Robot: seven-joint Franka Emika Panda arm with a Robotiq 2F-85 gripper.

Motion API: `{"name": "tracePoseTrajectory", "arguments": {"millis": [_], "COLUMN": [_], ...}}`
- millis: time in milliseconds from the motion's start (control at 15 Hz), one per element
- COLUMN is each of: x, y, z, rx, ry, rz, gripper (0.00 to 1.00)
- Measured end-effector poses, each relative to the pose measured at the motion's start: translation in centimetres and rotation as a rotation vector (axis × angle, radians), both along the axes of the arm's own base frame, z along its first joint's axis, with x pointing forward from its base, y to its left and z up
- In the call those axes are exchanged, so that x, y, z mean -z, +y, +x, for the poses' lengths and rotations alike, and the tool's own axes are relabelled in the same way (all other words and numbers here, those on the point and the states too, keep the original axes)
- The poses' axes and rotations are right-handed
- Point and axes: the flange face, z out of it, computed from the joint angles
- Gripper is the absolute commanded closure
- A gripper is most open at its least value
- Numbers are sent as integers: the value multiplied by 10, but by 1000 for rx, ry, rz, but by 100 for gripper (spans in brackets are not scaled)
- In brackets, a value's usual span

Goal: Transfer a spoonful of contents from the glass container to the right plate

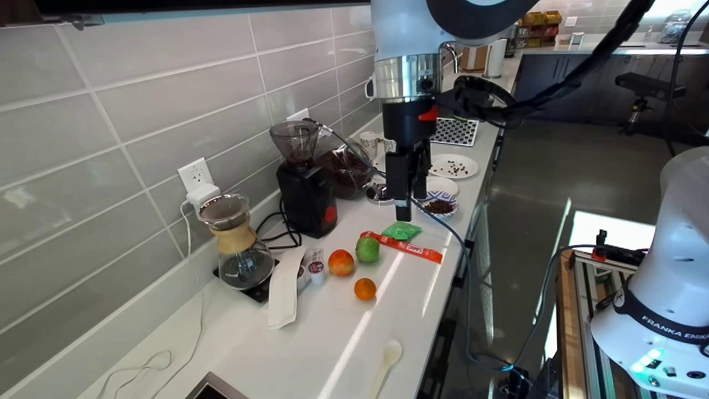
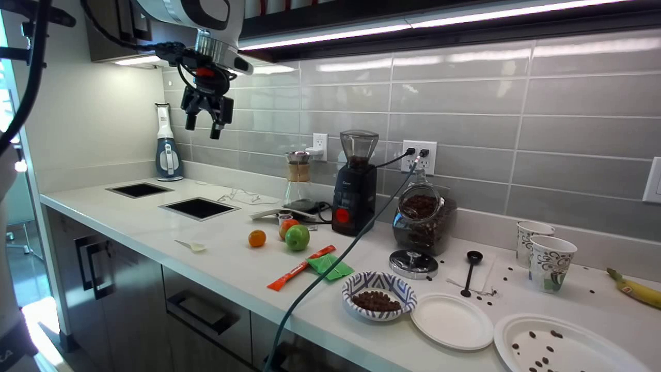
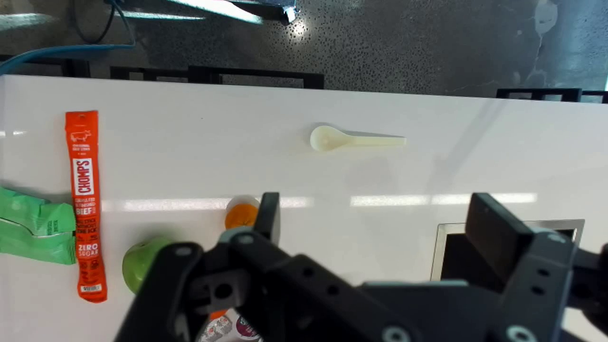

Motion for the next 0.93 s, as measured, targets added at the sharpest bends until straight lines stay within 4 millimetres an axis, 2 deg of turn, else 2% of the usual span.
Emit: {"name": "tracePoseTrajectory", "arguments": {"millis": [267, 400, 533, 800, 933], "x": [-1, -3, -2, 16, 26], "y": [-1, -15, -50, -153, -191], "z": [2, 13, 33, 73, 87], "rx": [9, 88, 198, 429, 495], "ry": [-11, -56, -95, -200, -276], "rz": [0, 7, 18, 36, 26], "gripper": [0, 0, 0, 0, 0]}}
